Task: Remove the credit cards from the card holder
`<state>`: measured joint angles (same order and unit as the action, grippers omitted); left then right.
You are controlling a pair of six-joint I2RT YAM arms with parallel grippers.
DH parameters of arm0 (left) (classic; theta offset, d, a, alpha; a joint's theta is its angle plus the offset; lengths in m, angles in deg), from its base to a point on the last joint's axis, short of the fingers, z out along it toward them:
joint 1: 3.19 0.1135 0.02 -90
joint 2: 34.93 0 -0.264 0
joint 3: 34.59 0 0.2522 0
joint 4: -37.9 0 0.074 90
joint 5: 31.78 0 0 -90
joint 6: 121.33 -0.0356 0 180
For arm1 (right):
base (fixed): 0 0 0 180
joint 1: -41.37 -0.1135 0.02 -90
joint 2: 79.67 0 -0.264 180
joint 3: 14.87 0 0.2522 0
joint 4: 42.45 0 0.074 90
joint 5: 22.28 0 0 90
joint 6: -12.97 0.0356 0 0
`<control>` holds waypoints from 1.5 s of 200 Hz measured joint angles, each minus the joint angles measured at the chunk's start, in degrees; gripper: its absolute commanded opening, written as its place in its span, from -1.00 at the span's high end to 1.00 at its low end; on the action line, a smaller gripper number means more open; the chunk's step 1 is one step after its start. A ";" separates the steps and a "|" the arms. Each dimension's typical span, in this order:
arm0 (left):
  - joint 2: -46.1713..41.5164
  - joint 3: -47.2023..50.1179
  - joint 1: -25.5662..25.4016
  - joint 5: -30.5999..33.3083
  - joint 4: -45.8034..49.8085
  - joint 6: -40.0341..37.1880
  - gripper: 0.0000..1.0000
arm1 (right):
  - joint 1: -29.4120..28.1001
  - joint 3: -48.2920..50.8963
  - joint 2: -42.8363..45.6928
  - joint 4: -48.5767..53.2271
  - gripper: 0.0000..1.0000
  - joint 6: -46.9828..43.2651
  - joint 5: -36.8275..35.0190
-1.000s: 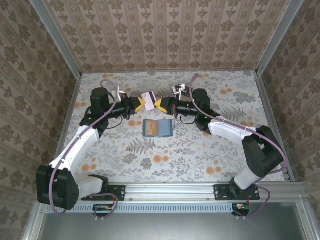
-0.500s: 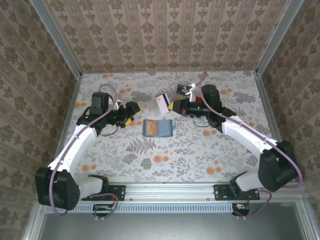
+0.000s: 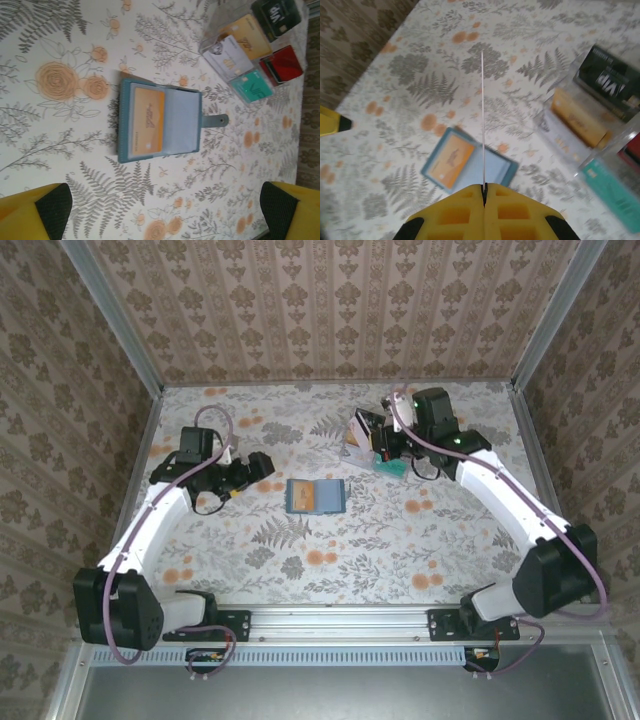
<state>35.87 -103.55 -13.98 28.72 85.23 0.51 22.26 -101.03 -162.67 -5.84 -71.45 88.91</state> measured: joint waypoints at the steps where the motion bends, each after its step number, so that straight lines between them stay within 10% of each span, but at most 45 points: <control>1: 0.02 0.00 0.02 0.00 0.04 -0.04 -1.00 | 0.00 -0.11 -0.17 0.00 1.00 -0.28 -0.02; 116: 0.85 0.00 1.53 4.81 0.70 -3.63 -1.00 | 0.11 -13.88 -21.64 6.67 1.00 -35.32 1.79; 300: 2.58 1.99 1.55 1.62 -0.81 -1.86 -1.00 | 1.88 -20.92 -33.05 12.26 1.00 -43.80 -2.84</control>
<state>38.45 -101.57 -12.42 30.34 84.42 -1.35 24.14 -121.94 -195.72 6.42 -115.25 86.07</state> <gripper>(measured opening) 0.993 0.066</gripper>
